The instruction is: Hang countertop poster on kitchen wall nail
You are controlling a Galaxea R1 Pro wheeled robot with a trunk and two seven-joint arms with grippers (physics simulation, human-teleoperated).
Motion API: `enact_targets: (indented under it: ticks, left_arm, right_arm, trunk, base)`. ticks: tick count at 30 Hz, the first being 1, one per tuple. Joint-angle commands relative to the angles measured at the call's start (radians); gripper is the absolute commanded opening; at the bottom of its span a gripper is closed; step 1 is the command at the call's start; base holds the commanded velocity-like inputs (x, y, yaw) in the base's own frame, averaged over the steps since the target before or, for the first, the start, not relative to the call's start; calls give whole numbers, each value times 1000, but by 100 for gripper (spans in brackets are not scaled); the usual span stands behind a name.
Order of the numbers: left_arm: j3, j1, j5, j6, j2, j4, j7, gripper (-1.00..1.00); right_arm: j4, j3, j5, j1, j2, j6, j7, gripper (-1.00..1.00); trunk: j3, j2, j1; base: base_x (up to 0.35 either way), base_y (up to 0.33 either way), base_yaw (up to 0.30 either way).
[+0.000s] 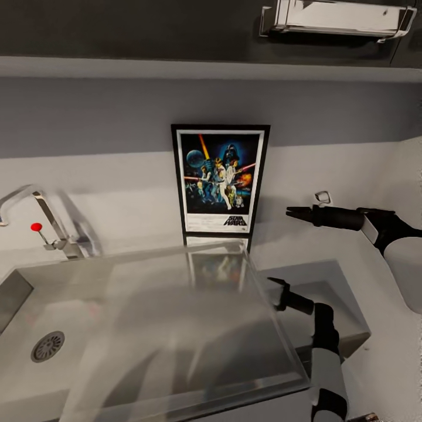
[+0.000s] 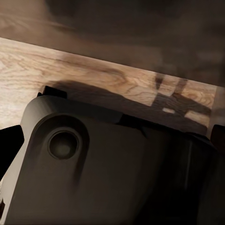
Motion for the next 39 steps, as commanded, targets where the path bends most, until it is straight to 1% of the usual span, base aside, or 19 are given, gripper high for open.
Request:
enact_targets:
  ticks: [1, 6, 12, 22, 29, 39]
  left_arm:
    - [4, 0, -3, -3, 0, -1, -5, 100]
    - [4, 0, -3, -3, 0, -1, -5, 100]
    - [4, 0, -3, -3, 0, -1, -5, 100]
    - [4, 0, -3, -3, 0, -1, -6, 100]
    - [4, 0, -3, -3, 0, -1, -6, 100]
    - [4, 0, -3, -3, 0, -1, -6, 100]
  right_arm:
    - [0, -4, 3, -1, 1, 11, 4, 100]
    - [0, -3, 4, -1, 5, 8, 4, 100]
    - [-19, -2, 4, -1, 6, 5, 4, 100]
    - [-33, -1, 3, -1, 8, 8, 4, 100]
    - [-34, -1, 3, 0, 8, 9, 4, 100]
    - [-34, -1, 3, -1, 7, 9, 4, 100]
  trunk:
    - [-2, -1, 0]
    - [-9, -1, 0]
    - [-11, -1, 0]
    - [-12, -1, 0]
    - [-12, -1, 0]
    - [-12, -1, 0]
  base:
    - [0, 0, -103]
    - [0, 0, -85]
    - [0, 0, -7]
    - [0, 0, 219]
    - [0, 0, 87]
    - [0, 0, 192]
